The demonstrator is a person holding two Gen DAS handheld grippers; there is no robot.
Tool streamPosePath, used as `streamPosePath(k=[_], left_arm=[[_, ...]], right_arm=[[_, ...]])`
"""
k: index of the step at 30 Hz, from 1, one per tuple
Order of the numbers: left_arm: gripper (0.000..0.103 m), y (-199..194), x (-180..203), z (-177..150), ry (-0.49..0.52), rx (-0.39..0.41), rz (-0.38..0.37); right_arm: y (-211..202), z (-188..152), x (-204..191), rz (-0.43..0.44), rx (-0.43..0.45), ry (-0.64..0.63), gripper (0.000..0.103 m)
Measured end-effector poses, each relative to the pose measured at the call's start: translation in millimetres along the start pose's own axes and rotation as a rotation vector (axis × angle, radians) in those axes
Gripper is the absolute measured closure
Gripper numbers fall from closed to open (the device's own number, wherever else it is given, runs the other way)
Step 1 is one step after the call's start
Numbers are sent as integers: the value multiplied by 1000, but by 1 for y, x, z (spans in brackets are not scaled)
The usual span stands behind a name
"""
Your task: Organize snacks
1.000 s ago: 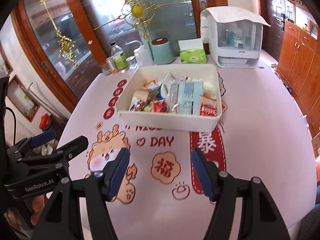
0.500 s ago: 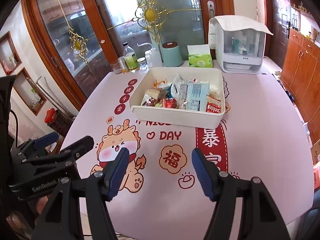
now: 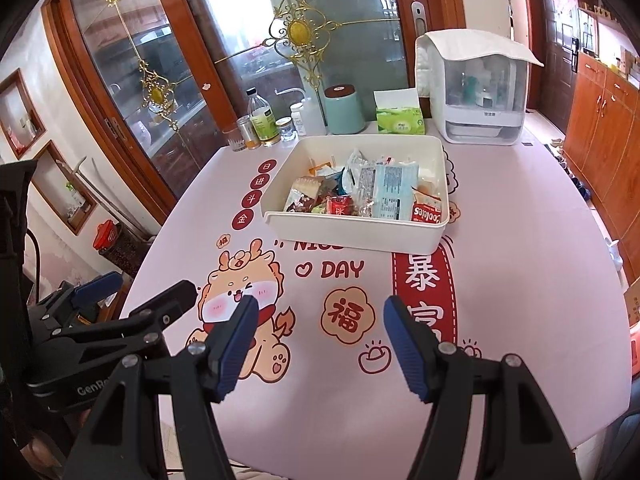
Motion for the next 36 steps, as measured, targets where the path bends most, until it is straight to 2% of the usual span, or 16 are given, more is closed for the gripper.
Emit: streamPosePath(k=[36], left_arm=[[5,2,-11,-3,10,-8,28]], right_arm=[[6,-1,-9,15,-8,0,37]])
Point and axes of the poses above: each gripper's, at about its wrist camera, not at the fingertips, and y roughly the way its jaws point, x to its right, z to its top, the point moved 9 cm from there along y, roughly the way its jaws point, and after that the axes turned 15 degrees about -y, right-handed, at the moved point
